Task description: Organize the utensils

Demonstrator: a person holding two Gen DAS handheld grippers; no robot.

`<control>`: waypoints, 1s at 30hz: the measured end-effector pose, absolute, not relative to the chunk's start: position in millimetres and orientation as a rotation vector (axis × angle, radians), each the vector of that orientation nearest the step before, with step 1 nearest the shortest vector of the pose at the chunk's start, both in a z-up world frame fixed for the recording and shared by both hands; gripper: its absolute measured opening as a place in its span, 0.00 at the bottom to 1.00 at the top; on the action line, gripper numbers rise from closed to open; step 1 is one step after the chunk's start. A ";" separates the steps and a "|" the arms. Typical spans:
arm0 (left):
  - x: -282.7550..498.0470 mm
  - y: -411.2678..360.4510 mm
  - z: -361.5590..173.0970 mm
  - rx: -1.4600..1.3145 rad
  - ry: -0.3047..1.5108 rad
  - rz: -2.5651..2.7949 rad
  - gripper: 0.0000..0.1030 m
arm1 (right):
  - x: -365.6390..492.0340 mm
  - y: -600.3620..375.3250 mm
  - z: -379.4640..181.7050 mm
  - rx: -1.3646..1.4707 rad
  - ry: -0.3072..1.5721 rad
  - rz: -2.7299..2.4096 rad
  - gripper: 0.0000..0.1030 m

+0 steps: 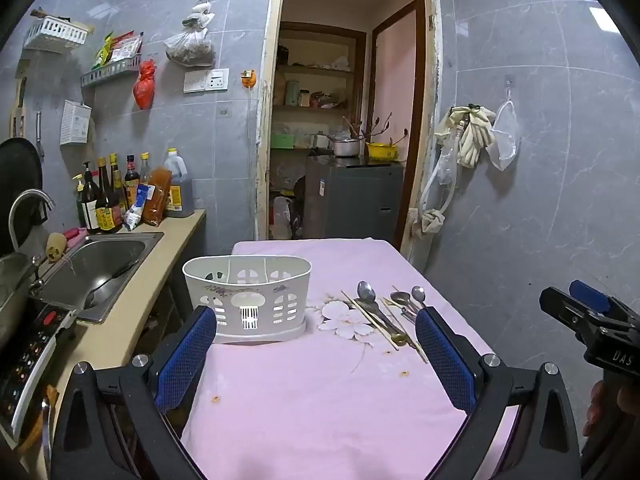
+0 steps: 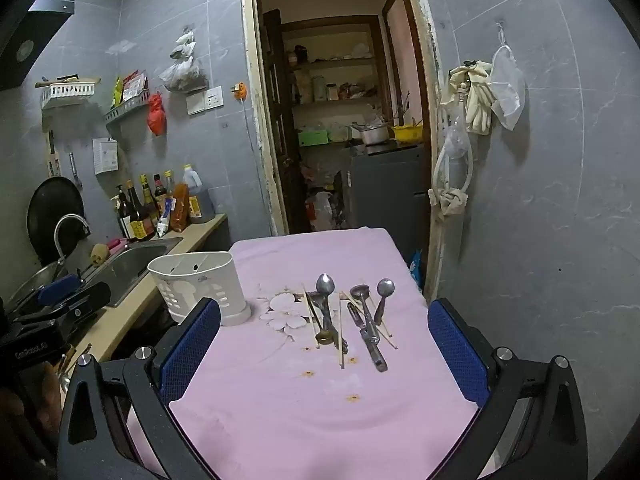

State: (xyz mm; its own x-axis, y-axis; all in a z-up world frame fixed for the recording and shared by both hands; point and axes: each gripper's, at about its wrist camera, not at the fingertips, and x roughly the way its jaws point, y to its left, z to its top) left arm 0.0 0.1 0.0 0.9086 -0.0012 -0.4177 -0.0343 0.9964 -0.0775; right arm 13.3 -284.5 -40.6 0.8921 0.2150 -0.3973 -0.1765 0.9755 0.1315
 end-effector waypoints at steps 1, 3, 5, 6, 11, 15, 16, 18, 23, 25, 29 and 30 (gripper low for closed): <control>0.1 0.0 0.0 -0.083 0.432 0.017 0.98 | 13.4 -284.6 -40.9 0.092 0.427 0.204 0.99; 0.3 0.0 -0.2 -0.082 0.434 0.017 0.98 | 13.7 -285.2 -41.4 0.095 0.427 0.202 0.99; 0.0 0.0 0.0 -0.082 0.431 0.017 0.98 | 13.4 -285.0 -41.6 0.092 0.424 0.203 0.99; 0.0 0.1 0.0 -0.082 0.431 0.016 0.98 | 13.3 -285.1 -41.8 0.093 0.424 0.203 0.99; -0.3 0.2 0.3 -0.083 0.433 0.018 0.98 | 12.8 -285.1 -41.9 0.100 0.424 0.207 0.99; -0.3 0.3 0.3 -0.084 0.435 0.015 0.98 | 12.3 -284.6 -42.4 0.101 0.425 0.207 0.99; -0.5 0.3 0.4 -0.083 0.435 0.014 0.98 | 12.1 -284.4 -42.3 0.102 0.426 0.207 0.99; -0.4 0.5 0.3 -0.084 0.435 0.014 0.98 | 11.6 -284.2 -42.3 0.102 0.426 0.207 0.99; 2.8 1.1 -5.2 -0.085 0.435 0.014 0.98 | 11.1 -283.7 -41.9 0.103 0.427 0.207 0.99; 3.2 1.2 -6.2 -0.086 0.435 0.015 0.98 | 10.9 -283.6 -41.8 0.103 0.428 0.208 0.99; 2.3 -5.1 -7.1 -0.087 0.436 0.014 0.98 | 10.6 -283.4 -41.7 0.103 0.428 0.207 0.99; 2.4 -4.7 -6.4 -0.087 0.437 0.014 0.98 | 10.4 -283.4 -41.6 0.103 0.428 0.207 0.99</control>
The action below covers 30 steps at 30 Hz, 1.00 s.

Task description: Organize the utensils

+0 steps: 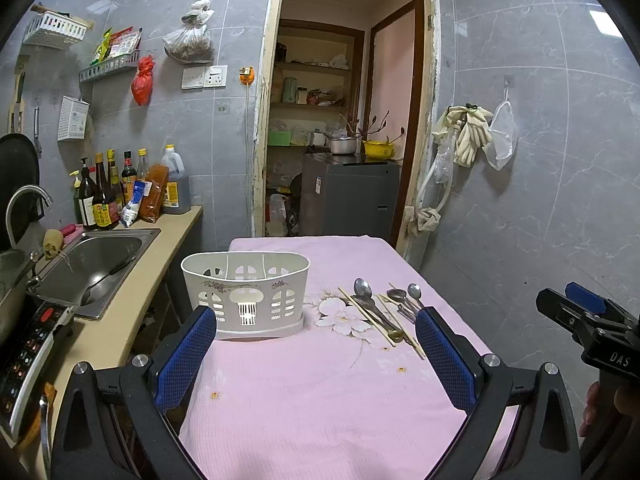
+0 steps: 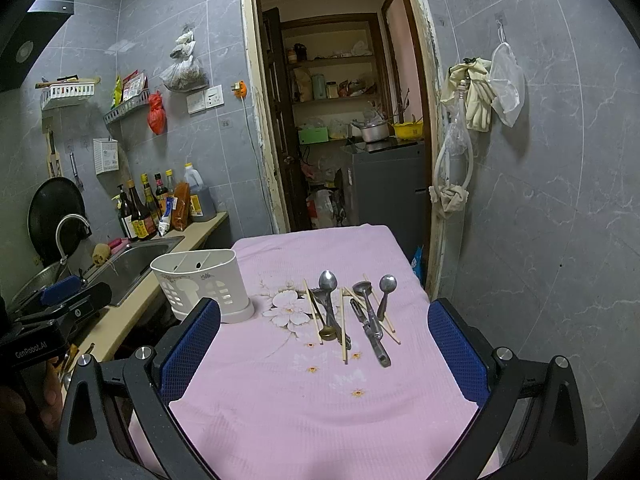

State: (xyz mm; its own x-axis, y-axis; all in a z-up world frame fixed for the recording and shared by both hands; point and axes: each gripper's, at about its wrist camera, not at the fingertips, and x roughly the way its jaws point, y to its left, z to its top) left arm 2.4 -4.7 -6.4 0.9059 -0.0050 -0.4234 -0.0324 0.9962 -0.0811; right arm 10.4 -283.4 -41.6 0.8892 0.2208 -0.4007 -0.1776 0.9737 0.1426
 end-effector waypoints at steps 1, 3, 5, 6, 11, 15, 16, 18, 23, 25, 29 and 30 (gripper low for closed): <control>2.3 -4.6 -6.3 -0.087 0.437 0.014 0.98 | 10.3 -283.2 -41.4 0.103 0.428 0.207 0.99; 2.6 -5.4 -7.2 -0.087 0.437 0.014 0.98 | 10.2 -283.2 -41.3 0.103 0.428 0.208 0.99; 2.4 -4.9 -6.4 -0.088 0.438 0.014 0.98 | 10.0 -282.9 -41.1 0.103 0.428 0.208 0.99; 2.6 -5.3 -6.9 -0.089 0.438 0.014 0.98 | 9.8 -282.8 -40.9 0.103 0.428 0.208 0.99; 2.7 -5.5 -7.2 -0.089 0.437 0.014 0.98 | 9.6 -282.5 -40.6 0.103 0.428 0.208 0.99; 2.2 -4.3 -5.9 -0.090 0.437 0.013 0.98 | 9.5 -282.7 -40.4 0.103 0.428 0.207 0.99; 2.5 -5.1 -6.9 -0.089 0.437 0.014 0.98 | 9.5 -282.5 -40.4 0.103 0.428 0.207 0.99; 2.4 -4.8 -6.7 -0.090 0.437 0.014 0.98 | 9.4 -282.5 -40.4 0.103 0.428 0.208 0.99; 2.2 -4.3 -6.2 -0.091 0.437 0.013 0.98 | 9.3 -282.7 -40.1 0.103 0.428 0.207 0.99; 2.0 -3.9 -5.7 -0.091 0.437 0.013 0.98 | 9.1 -282.7 -40.0 0.103 0.428 0.208 0.99; 2.2 -4.7 -6.8 -0.092 0.437 0.014 0.98 | 9.0 -282.8 -40.0 0.103 0.428 0.208 0.99; 2.0 -3.8 -5.8 -0.092 0.437 0.013 0.98 | 8.9 -282.6 -39.9 0.103 0.427 0.208 0.99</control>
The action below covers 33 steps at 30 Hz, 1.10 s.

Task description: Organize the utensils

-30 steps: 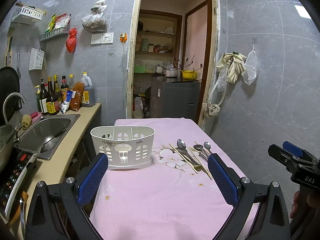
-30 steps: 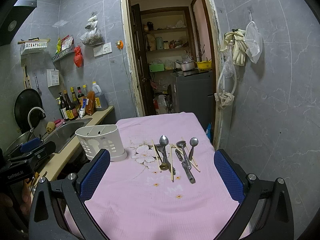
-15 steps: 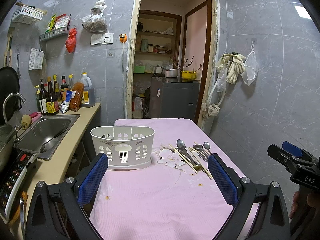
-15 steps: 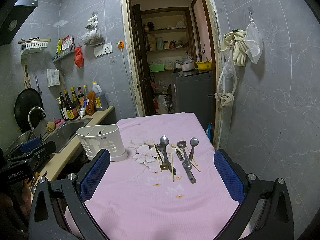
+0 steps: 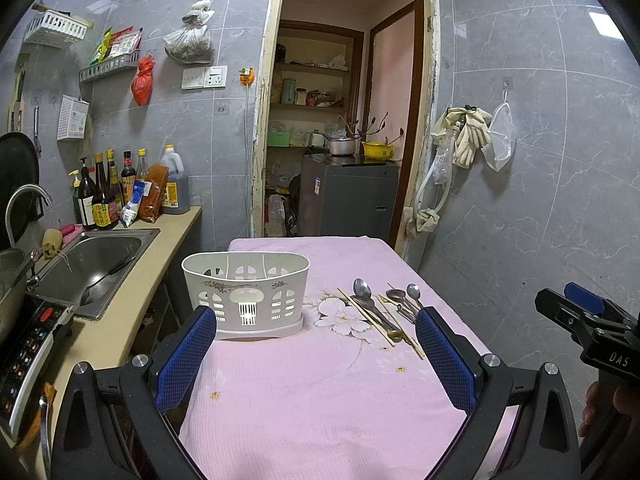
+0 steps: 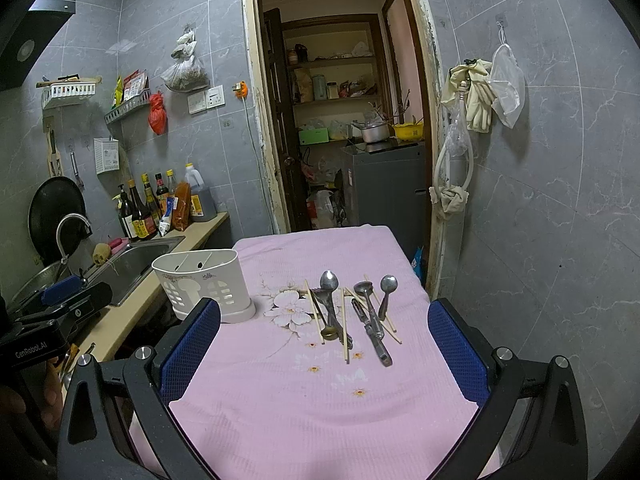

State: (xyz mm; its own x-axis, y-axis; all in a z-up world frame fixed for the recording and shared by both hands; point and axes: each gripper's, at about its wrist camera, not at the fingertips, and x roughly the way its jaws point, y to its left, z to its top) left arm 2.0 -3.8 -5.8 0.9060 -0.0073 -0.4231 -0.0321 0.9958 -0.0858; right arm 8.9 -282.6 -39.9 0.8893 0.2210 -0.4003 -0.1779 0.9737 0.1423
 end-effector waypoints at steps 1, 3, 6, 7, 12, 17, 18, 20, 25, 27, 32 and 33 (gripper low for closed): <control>2.3 -4.6 -6.9 -0.092 0.437 0.013 0.98 | 8.8 -282.5 -39.8 0.103 0.427 0.207 0.99; 1.9 -3.7 -5.7 -0.092 0.437 0.012 0.98 | 8.8 -282.4 -40.0 0.102 0.427 0.207 0.99; 1.9 -3.7 -5.8 -0.092 0.437 0.012 0.98 | 8.5 -282.1 -39.8 0.102 0.427 0.207 0.99; 2.2 -4.3 -6.8 -0.092 0.437 0.013 0.98 | 8.4 -281.9 -39.8 0.102 0.428 0.207 0.99; 1.9 -3.6 -5.7 -0.093 0.437 0.012 0.98 | 8.2 -281.5 -39.8 0.102 0.428 0.207 0.99; 2.1 -4.4 -6.8 -0.093 0.437 0.011 0.98 | 8.2 -281.3 -39.9 0.103 0.427 0.206 0.99; 2.1 -4.1 -6.5 -0.093 0.437 0.011 0.98 | 8.2 -281.1 -39.9 0.102 0.427 0.206 0.99; 2.2 -4.3 -7.0 -0.093 0.437 0.011 0.98 | 8.1 -280.8 -40.0 0.102 0.428 0.207 0.99; 2.0 -3.6 -5.8 -0.094 0.437 0.012 0.98 | 8.0 -280.0 -39.9 0.102 0.428 0.207 0.99; 2.1 -3.6 -5.9 -0.094 0.437 0.011 0.98 | 7.9 -279.8 -39.8 0.103 0.427 0.206 0.99; 1.7 -7.4 -7.0 -0.093 0.436 0.009 0.98 | 7.5 -278.7 -40.1 0.103 0.425 0.199 0.99; 1.7 -8.0 -8.2 -0.092 0.436 0.008 0.98 | 7.5 -278.5 -40.0 0.103 0.425 0.199 0.99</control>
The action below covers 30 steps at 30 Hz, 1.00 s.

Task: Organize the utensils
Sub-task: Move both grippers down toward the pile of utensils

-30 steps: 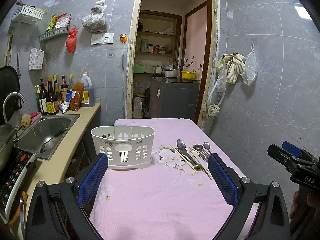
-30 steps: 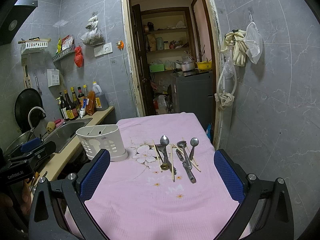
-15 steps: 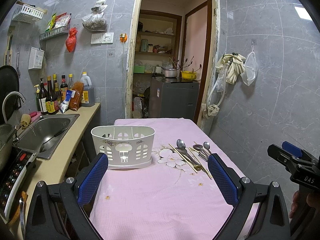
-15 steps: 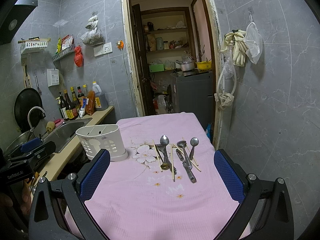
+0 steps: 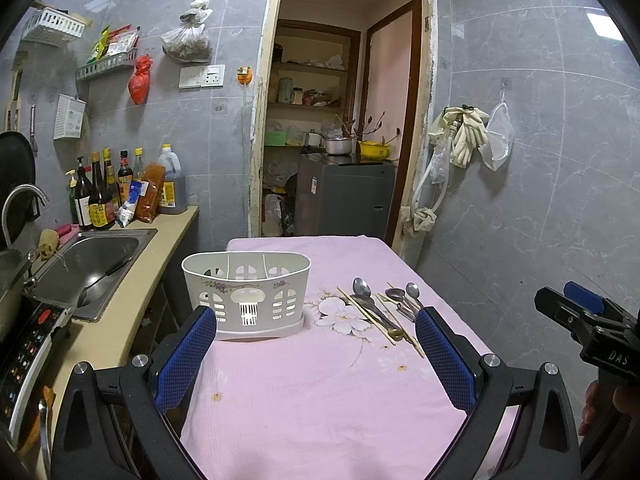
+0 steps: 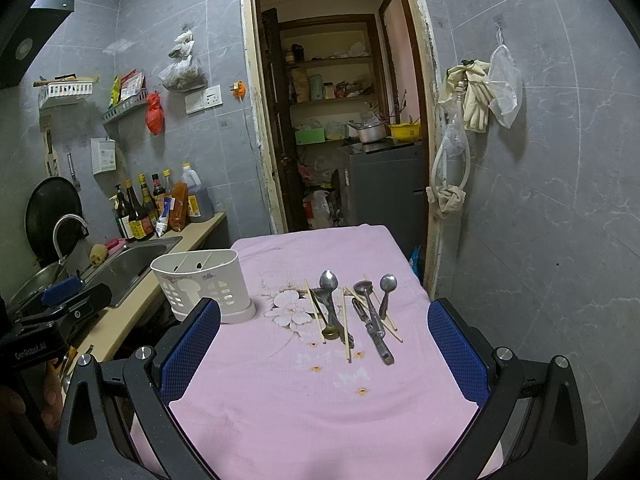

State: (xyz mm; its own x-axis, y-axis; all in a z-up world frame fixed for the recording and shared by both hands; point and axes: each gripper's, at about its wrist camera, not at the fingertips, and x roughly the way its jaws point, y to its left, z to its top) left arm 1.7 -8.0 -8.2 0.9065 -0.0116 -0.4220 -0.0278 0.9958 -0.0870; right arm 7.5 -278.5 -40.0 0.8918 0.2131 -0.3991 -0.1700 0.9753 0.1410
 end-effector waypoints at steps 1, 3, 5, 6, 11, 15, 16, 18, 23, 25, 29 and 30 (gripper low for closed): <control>1.9 -9.7 -9.6 -0.090 0.435 0.006 0.98 | 7.5 -278.2 -39.9 0.103 0.425 0.200 0.99; 2.3 -11.9 -10.9 -0.087 0.435 0.002 0.98 | 6.9 -280.0 -41.1 0.103 0.424 0.196 0.99; 5.9 -11.2 -8.7 -0.086 0.436 -0.004 0.98 | 7.0 -278.9 -39.9 0.104 0.425 0.190 0.99; 6.4 -11.6 -8.9 -0.086 0.436 -0.005 0.98 | 5.7 -275.3 -39.2 0.104 0.425 0.187 0.99; 8.3 -11.5 -8.6 -0.088 0.436 -0.007 0.98 | 4.4 -269.3 -37.1 0.093 0.425 0.164 0.99; 16.7 -10.7 -5.3 -0.070 0.404 -0.003 0.98 | 5.2 -270.6 -32.7 0.069 0.424 0.142 0.99; 20.2 -11.0 -4.0 -0.068 0.397 -0.005 0.98 | 5.2 -271.8 -30.8 0.063 0.419 0.139 0.99; 28.8 -14.0 -2.1 -0.069 0.385 -0.013 0.98 | 6.6 -274.9 -26.6 0.041 0.402 0.127 0.99; 57.4 -21.8 0.8 -0.081 0.368 -0.021 0.98 | 24.0 -286.4 -13.6 0.023 0.379 0.113 0.99; 69.2 -30.1 0.4 -0.071 0.362 -0.021 0.98 | 36.5 -294.9 -11.2 0.032 0.370 0.112 0.99; 95.0 -46.3 -2.2 -0.043 0.362 -0.013 0.98 | 74.9 -317.3 -11.6 0.051 0.358 0.134 0.99; 104.1 -51.3 -3.3 -0.040 0.365 -0.008 0.98 | 86.7 -322.3 -13.6 0.054 0.356 0.142 0.99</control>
State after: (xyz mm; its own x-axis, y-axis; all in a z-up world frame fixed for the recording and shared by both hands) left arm 104.1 -51.3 -3.3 0.9342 -0.0154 -0.3563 0.0009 0.9992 -0.0407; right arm 86.7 -322.3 -13.6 0.9273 0.1483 -0.3437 -0.1294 0.9886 0.0774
